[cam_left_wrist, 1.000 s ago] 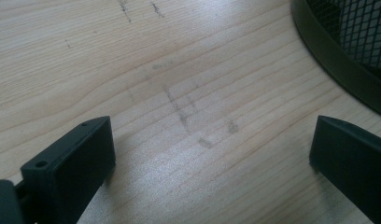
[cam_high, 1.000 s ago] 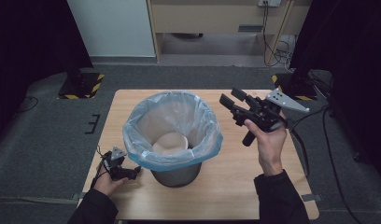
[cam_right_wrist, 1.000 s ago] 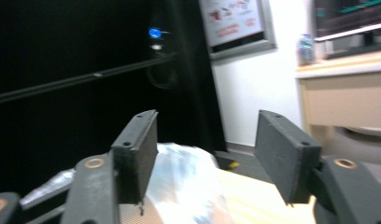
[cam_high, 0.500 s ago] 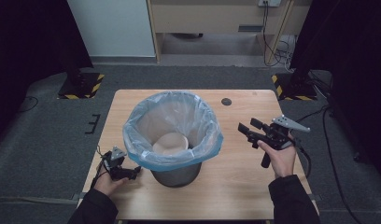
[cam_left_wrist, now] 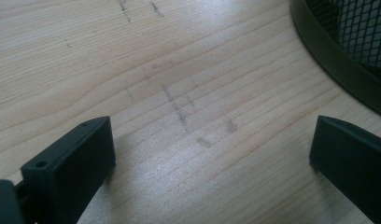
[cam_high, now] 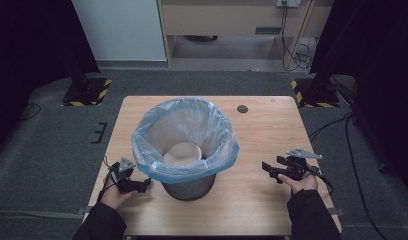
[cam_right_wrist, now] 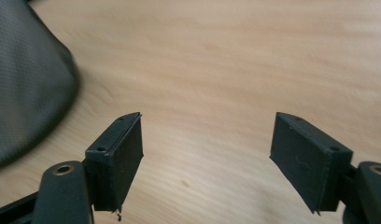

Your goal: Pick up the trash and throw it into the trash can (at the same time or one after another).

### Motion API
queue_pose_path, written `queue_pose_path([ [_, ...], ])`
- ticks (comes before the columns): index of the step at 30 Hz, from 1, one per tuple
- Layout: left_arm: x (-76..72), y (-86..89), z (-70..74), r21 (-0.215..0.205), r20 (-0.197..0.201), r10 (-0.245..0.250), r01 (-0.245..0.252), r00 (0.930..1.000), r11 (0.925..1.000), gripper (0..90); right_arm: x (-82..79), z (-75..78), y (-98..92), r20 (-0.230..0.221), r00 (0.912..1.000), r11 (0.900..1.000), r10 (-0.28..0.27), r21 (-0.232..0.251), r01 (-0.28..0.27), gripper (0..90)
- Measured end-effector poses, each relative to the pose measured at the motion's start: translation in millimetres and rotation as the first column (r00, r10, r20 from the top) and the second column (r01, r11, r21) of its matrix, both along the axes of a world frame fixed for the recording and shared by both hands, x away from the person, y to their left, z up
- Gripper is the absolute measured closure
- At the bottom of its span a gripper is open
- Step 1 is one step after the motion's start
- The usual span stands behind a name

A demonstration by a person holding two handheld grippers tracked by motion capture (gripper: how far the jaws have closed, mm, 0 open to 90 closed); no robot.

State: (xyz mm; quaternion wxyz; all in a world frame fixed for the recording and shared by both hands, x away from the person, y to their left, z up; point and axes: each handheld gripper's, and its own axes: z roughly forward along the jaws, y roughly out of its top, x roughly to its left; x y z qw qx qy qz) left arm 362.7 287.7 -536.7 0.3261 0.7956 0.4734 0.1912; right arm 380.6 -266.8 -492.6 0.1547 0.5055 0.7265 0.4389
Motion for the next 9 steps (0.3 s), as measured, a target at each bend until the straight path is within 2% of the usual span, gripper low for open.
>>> queue_pose_path([
  [3,0.0,0.0,0.0,0.0,0.0,0.0,0.0,1.0,1.0,0.0,3.1,-9.1,-5.1,-0.029,0.9996,0.997,-0.006,-0.073,0.004,23.2],
  [4,0.0,0.0,0.0,0.0,0.0,0.0,0.0,1.0,1.0,0.0,3.1,-9.1,-5.1,-0.029,0.9996,0.997,-0.006,-0.073,0.004,23.2],
  [6,0.0,0.0,0.0,0.0,0.0,0.0,0.0,1.0,1.0,0.0,5.2,-17.2,-8.6,-0.056,0.9983,0.993,-0.014,-0.115,0.007,21.4],
  [9,0.0,0.0,0.0,0.0,0.0,0.0,0.0,1.0,1.0,0.0,4.1,-20.7,-9.8,-0.075,0.997,0.991,-0.016,-0.136,0.005,20.0],
])
